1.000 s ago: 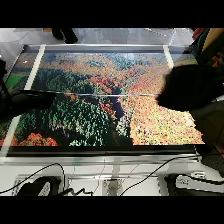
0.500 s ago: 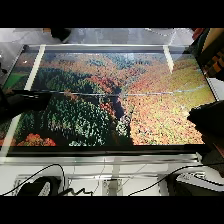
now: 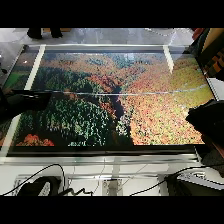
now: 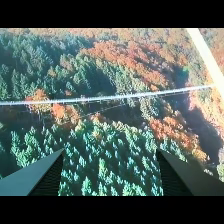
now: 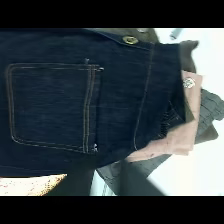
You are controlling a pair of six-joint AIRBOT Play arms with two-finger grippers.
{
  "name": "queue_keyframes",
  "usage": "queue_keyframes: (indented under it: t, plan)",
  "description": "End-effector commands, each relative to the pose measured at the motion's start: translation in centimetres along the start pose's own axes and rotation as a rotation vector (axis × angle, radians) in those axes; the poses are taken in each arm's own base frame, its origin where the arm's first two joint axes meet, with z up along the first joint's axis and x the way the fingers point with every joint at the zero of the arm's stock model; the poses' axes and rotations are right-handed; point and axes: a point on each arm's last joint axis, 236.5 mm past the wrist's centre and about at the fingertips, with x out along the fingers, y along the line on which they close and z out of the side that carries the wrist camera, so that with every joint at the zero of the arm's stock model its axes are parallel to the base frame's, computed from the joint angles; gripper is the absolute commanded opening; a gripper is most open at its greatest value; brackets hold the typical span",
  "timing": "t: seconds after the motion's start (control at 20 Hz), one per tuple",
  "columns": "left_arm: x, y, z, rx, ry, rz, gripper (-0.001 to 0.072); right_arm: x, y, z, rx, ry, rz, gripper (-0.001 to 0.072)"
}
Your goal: Fold the clothes and pants, and hang the long-sleeved shirts on hangers.
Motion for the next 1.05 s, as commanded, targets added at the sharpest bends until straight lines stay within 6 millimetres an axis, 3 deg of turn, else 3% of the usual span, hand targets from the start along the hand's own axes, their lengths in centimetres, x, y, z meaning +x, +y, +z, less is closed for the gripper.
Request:
queue_keyframes:
  t: [0.0, 0.25, 0.45, 0.6, 0.8, 0.9, 1.0]
  plan:
    - [0.0, 0.0, 0.0, 0.000, -0.001, 0.001, 0.0648, -0.1, 1.9, 0.2, -0.088, -0.011, 0.087, 0.0042]
    - [0.0, 0.0, 0.0, 0.000, -0.001, 0.001, 0.0648, -0.6, 6.3, -0.8, -0.180, 0.000, 0.202, 0.0037]
    - [0.0, 0.0, 0.0, 0.000, -0.001, 0.001, 0.0648, -2.1, 14.4, -3.6, -0.467, -0.024, 0.298, 0.0037]
    - [0.0, 0.0, 0.0, 0.000, -0.001, 0.001, 0.0648, -4.4, 22.2, -7.6, -0.765, -0.090, 0.410, 0.0037]
    - [0.0, 0.0, 0.0, 0.000, -0.001, 0.001, 0.0649, -9.5, 32.2, -14.2, -1.046, -0.253, 0.603, 0.0037]
    - [0.0, 0.0, 0.0, 0.000, -0.001, 0.001, 0.0648, -11.6, 35.6, -17.8, -1.165, -0.321, 0.654, 0.0037]
    - [0.0, 0.0, 0.0, 0.000, -0.001, 0.001, 0.0648, -12.5, 37.7, -22.0, -1.294, -0.331, 0.685, 0.0037]
